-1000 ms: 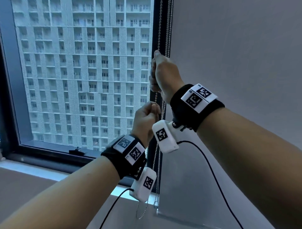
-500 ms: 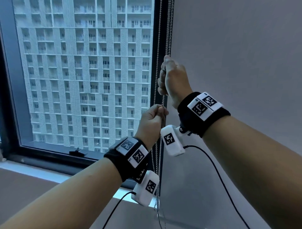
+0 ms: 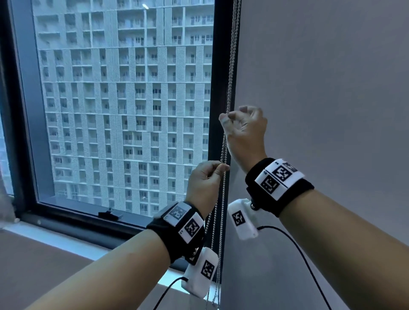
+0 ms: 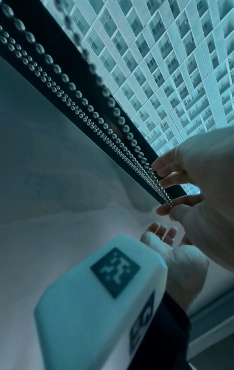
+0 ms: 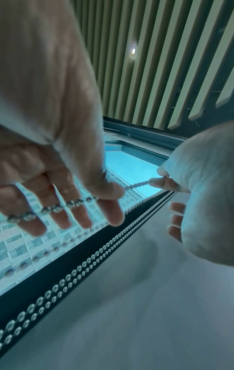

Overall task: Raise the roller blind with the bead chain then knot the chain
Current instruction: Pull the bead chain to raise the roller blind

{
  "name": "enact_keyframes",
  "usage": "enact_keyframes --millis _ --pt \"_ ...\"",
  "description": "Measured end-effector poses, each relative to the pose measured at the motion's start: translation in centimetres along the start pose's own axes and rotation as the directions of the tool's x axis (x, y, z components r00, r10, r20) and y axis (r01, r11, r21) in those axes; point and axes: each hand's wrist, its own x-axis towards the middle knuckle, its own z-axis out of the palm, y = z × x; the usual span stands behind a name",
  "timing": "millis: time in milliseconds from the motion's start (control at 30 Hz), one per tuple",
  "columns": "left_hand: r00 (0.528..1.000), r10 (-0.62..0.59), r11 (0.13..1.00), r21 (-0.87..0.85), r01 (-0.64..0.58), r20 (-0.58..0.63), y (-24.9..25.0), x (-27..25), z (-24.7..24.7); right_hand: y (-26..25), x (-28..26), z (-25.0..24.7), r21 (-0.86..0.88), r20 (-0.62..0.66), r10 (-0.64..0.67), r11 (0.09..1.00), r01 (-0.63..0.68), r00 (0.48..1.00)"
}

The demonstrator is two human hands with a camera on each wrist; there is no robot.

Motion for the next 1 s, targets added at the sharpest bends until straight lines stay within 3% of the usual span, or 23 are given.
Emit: enact_keyframes --millis 100,333,600,833,1000 --pt "0.999 -0.024 0.998 0.054 0.026 -0.034 -0.6 0.8 0.7 1.7 0.5 0.2 0.046 0.052 0.05 0.998 -0.053 0.997" --pt "0.995 -0.062 0.998 -0.03 0.06 -0.078 -2.1 1.1 1.8 3.8 0.9 0.6 0.283 0.157 0.047 0.955 -0.091 0.987" --pt "0.992 -0.1 0.992 -0.083 0.094 -0.074 -2.5 0.9 2.2 4.6 0.6 1.3 0.467 0.17 0.055 0.875 -0.13 0.984" --pt "0.996 -0.095 0.991 -0.097 0.094 0.002 -2.0 0.8 1.3 4.0 -1.0 1.2 0.496 0.127 0.108 0.854 -0.158 0.986" --pt "0.999 -0.038 0.997 -0.063 0.037 -0.014 -0.8 1.7 0.2 3.6 -1.7 0.8 0.466 0.124 0.171 0.859 -0.209 0.977"
